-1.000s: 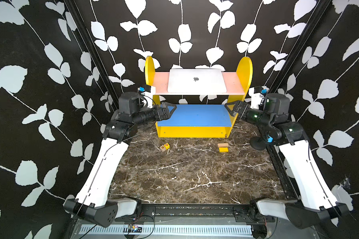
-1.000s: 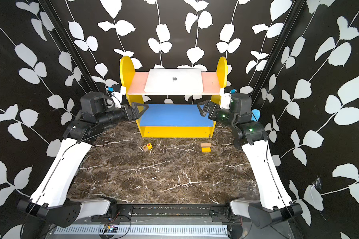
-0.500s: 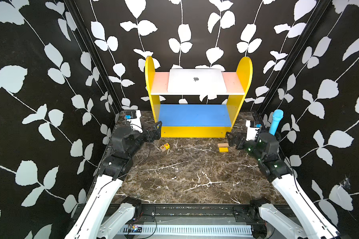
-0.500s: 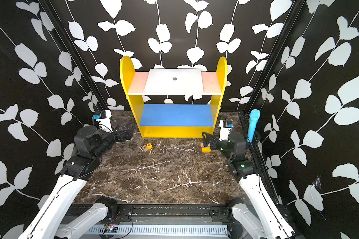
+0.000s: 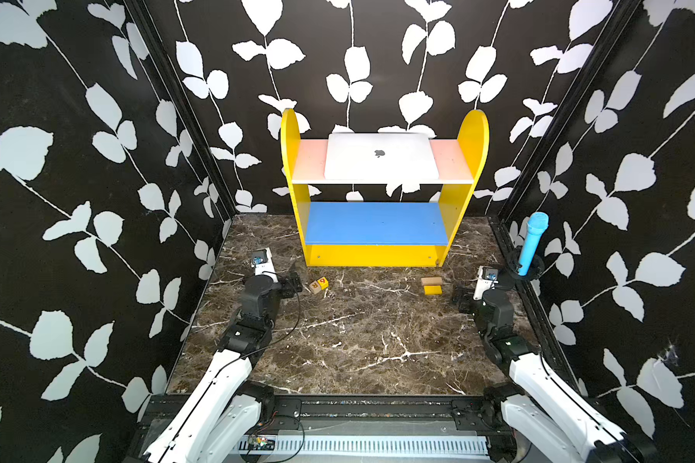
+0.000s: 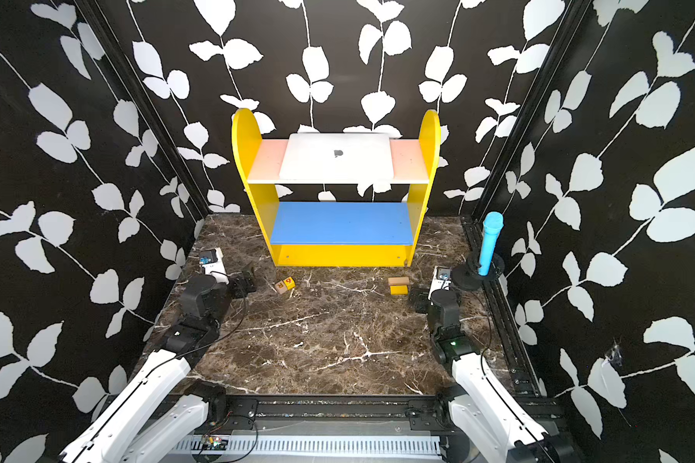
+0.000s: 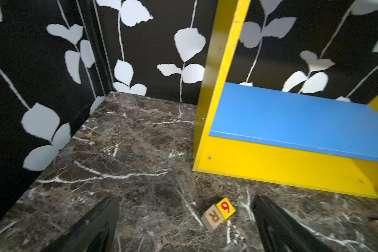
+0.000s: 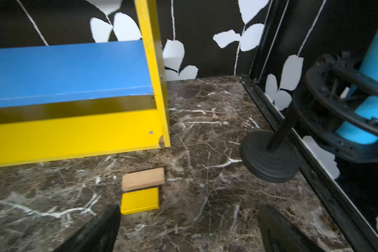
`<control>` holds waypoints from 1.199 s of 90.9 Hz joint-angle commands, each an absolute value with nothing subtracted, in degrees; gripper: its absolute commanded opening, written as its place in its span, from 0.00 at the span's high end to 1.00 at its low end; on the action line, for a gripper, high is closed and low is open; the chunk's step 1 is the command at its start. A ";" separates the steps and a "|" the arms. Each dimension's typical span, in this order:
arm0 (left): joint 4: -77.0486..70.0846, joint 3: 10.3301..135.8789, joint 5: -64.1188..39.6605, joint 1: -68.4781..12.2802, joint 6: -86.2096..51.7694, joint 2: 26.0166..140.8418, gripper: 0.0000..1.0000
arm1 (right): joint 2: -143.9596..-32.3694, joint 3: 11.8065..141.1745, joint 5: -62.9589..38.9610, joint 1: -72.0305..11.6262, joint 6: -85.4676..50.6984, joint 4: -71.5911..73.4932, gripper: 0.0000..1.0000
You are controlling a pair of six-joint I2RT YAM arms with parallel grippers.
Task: Close the laptop lid and set it aside
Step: Reset both arms
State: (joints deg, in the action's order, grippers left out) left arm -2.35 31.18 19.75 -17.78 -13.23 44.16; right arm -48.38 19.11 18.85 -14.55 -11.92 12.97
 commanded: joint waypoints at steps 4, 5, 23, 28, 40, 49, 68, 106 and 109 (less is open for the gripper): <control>-15.40 25.32 29.39 -17.40 -9.18 45.87 0.01 | -50.67 17.94 29.98 -14.24 -10.76 20.87 0.00; -16.44 24.79 29.81 -17.40 -8.90 46.18 0.02 | -50.73 17.98 29.98 -14.20 -10.12 20.85 0.00; -30.32 18.24 37.07 -17.40 -0.12 54.25 0.02 | -57.77 16.64 32.23 -13.55 -4.69 27.78 0.00; -35.00 17.16 37.51 -17.36 3.44 57.46 0.02 | -60.93 15.68 32.63 -13.46 -4.16 31.27 0.00; -43.68 16.41 35.94 -16.04 7.58 66.99 0.01 | -68.09 17.12 32.22 -13.21 -2.11 35.42 0.00; -50.82 15.56 32.85 -13.54 7.90 74.61 0.01 | -72.60 17.03 32.80 -12.86 0.83 43.93 0.00; -62.76 15.64 23.43 -8.74 6.79 84.89 0.01 | -79.66 16.29 29.14 -12.83 5.89 56.25 0.00; -55.91 21.59 15.87 -4.98 5.01 90.01 0.02 | -85.20 22.29 18.08 -6.42 2.37 48.93 0.00; -54.61 21.76 15.80 -4.93 4.73 89.47 0.01 | -86.32 22.58 16.58 -4.49 0.24 48.51 0.00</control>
State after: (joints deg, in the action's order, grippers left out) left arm -56.47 20.84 18.11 -5.82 6.20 90.37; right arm -85.67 20.29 22.70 -9.08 4.89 52.14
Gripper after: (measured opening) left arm 0.985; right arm 0.995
